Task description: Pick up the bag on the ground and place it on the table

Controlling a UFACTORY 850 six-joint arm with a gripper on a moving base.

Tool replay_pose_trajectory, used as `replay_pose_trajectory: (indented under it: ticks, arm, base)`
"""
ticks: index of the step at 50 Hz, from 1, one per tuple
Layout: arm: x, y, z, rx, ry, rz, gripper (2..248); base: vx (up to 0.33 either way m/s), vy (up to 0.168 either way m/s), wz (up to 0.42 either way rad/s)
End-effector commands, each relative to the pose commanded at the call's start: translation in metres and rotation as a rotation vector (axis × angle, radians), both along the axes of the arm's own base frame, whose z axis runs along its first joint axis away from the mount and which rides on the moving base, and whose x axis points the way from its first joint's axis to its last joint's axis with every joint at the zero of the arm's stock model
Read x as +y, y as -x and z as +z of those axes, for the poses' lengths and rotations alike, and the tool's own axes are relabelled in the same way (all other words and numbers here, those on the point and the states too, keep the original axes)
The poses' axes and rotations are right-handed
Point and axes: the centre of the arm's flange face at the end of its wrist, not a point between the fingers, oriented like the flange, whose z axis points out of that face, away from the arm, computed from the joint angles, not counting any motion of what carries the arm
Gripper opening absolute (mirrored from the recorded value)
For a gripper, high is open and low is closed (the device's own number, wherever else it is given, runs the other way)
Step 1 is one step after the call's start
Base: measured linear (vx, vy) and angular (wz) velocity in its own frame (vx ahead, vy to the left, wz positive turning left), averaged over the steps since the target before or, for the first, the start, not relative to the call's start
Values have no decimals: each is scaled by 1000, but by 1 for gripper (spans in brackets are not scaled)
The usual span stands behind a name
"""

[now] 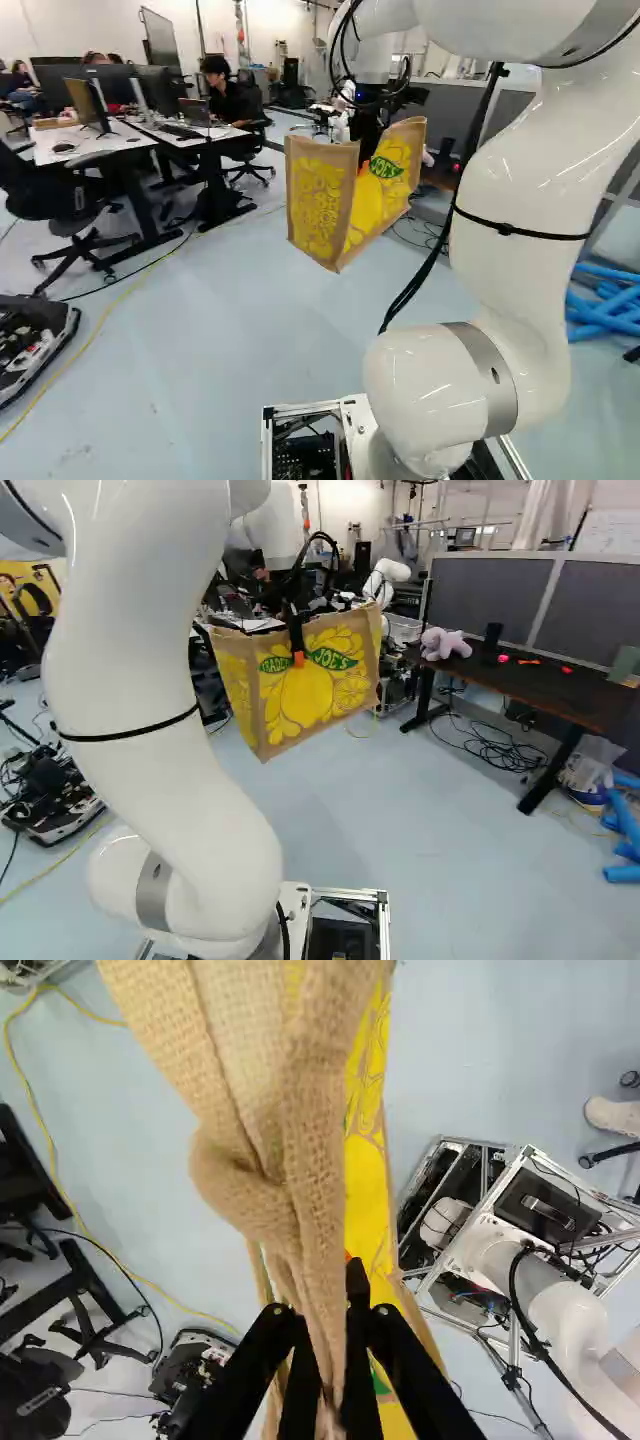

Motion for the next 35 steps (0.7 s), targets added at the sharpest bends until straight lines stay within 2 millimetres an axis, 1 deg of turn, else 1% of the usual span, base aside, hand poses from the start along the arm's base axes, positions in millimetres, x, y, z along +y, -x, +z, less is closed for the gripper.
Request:
replay_pose_trajectory:
  ticks: [12, 35]
  arm:
    - [0, 0, 0, 0, 0, 0, 22]
    - [0, 0, 0, 0, 0, 0, 22]
  base:
    - [128, -84, -407]
    - [154, -59, -313]
